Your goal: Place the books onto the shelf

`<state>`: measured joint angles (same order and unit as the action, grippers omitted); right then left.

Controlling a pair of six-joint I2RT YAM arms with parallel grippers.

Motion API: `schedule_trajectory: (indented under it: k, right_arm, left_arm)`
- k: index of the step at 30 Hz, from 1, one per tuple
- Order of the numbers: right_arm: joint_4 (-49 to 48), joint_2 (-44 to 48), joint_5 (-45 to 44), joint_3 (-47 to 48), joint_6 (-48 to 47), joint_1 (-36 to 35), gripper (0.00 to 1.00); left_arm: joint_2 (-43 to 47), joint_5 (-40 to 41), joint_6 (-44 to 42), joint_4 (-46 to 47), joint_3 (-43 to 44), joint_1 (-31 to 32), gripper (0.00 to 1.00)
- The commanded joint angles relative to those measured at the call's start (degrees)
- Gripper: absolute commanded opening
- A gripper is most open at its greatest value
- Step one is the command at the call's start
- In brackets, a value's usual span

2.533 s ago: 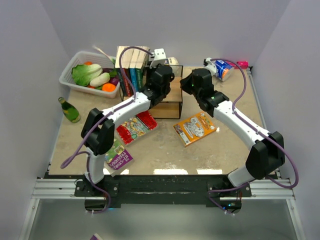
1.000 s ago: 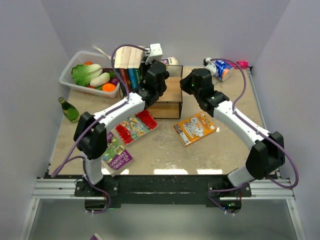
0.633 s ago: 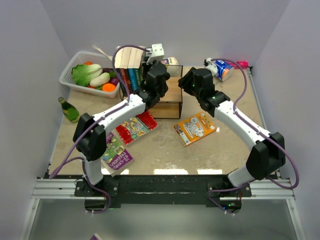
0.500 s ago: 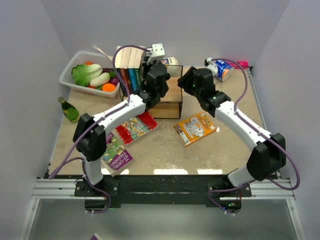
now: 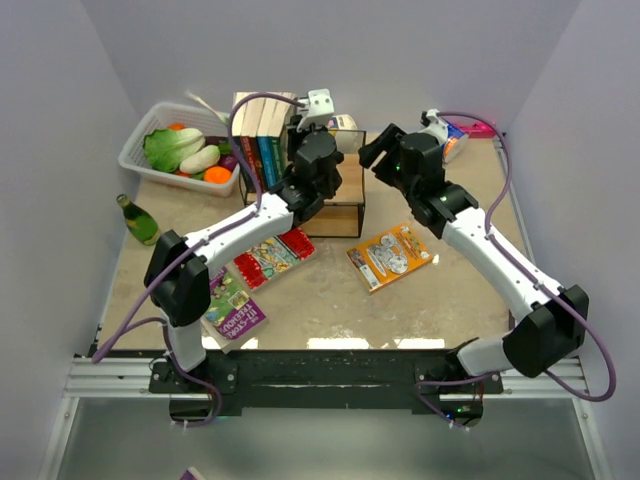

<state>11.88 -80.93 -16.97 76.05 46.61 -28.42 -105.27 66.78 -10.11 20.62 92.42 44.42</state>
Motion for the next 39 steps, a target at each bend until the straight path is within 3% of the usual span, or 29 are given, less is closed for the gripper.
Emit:
schedule_trajectory:
  k: [1,15,24,33,37,38,39]
  right_arm:
    - [0.25,2.35,0.27,1.73,-0.56,0.30,0.70]
    - [1.48,5.86,0.89,0.77,-1.08,0.21,0.71]
    - [2.18,8.94,0.18,-1.08,-1.87,0.21,0.72]
    - [2.62,10.79,0.45,-2.13,-1.96,0.21,0.72]
    - [3.76,12.98,0.45,-3.01,-3.53,0.21,0.72]
    - [4.03,13.68,0.27,-3.80,-4.15,0.30,0.72]
    - [4.38,15.34,-0.08,-4.41,-4.68,0.21,0.73]
  left_arm:
    - [3.23,3.70,-1.76,4.16,-0.66,0.66,0.17]
    - [5.60,4.93,-2.72,5.22,-2.33,3.73,0.18]
    - [9.30,5.46,3.25,-0.67,-5.23,9.53,0.19]
    - [11.05,7.66,3.17,-1.29,-6.64,12.44,0.20]
    - [17.97,8.10,5.09,-7.22,-7.51,16.12,0.25]
    - [19.91,5.58,7.45,-11.26,-7.78,17.61,0.28]
    - [21.93,3.90,16.43,-16.96,-7.78,18.15,0.32]
